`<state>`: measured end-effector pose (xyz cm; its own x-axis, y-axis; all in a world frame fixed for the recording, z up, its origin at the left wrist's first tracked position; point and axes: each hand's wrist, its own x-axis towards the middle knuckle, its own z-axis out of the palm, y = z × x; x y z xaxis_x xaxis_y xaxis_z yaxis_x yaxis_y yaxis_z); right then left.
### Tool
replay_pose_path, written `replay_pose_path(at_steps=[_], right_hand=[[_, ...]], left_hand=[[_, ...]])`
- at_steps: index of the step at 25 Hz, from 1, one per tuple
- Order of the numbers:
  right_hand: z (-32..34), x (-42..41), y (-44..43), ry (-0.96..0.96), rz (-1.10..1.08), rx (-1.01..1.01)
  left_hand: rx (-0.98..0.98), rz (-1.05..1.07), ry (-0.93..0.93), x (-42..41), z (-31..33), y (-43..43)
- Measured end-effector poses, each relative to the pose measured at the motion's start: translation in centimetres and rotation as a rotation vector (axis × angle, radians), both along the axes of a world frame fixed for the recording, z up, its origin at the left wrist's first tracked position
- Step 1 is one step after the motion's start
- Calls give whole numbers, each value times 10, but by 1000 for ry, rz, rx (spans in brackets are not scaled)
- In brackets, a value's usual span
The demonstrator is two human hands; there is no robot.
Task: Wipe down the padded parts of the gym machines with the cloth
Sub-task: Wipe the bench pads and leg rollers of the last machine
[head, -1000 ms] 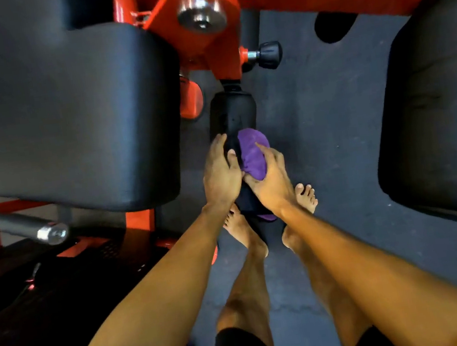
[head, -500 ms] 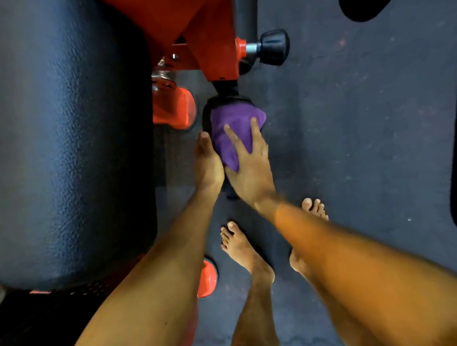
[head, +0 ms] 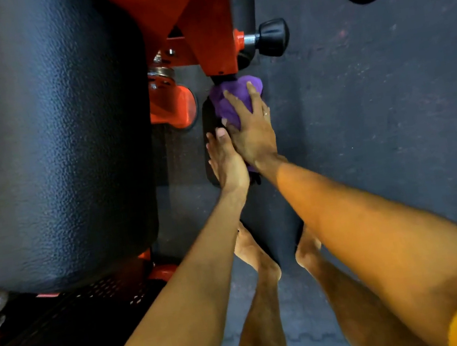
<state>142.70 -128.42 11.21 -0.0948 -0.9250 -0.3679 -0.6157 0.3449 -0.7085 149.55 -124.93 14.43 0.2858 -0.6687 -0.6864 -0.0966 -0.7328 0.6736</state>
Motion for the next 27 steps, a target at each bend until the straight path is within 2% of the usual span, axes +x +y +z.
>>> replay_pose_path(at_steps=[3,5,7,9,11,14,16,18,22,25,27], right_hand=[[2,3,66,36,97,-88],[6,3,119,25,180,-32],[9,-2,136,-2,192,36],[10,-7,110,0,176,31],[10,-7,61,49,132,-12],[8,-6,3,91,54,35],[8,-6,16,95,52,10],[10,-5,64,102,139,-47],[15,-9,137,40,280,64],[12,-13,96,49,207,18],[8,-16,41,60,154,10]], left_hand=[[20,159,73,11,-5,-2],[47,180,100,20,-7,-9],[35,219,92,22,-14,-11],[84,222,138,20,-20,-11],[88,137,126,10,-13,-4],[-2,69,-51,-5,3,3],[11,72,-75,4,-3,-2],[41,124,-46,18,-10,-11],[110,104,-61,32,-19,-18],[131,84,-46,15,-11,-14],[105,12,-142,-2,-9,-6]])
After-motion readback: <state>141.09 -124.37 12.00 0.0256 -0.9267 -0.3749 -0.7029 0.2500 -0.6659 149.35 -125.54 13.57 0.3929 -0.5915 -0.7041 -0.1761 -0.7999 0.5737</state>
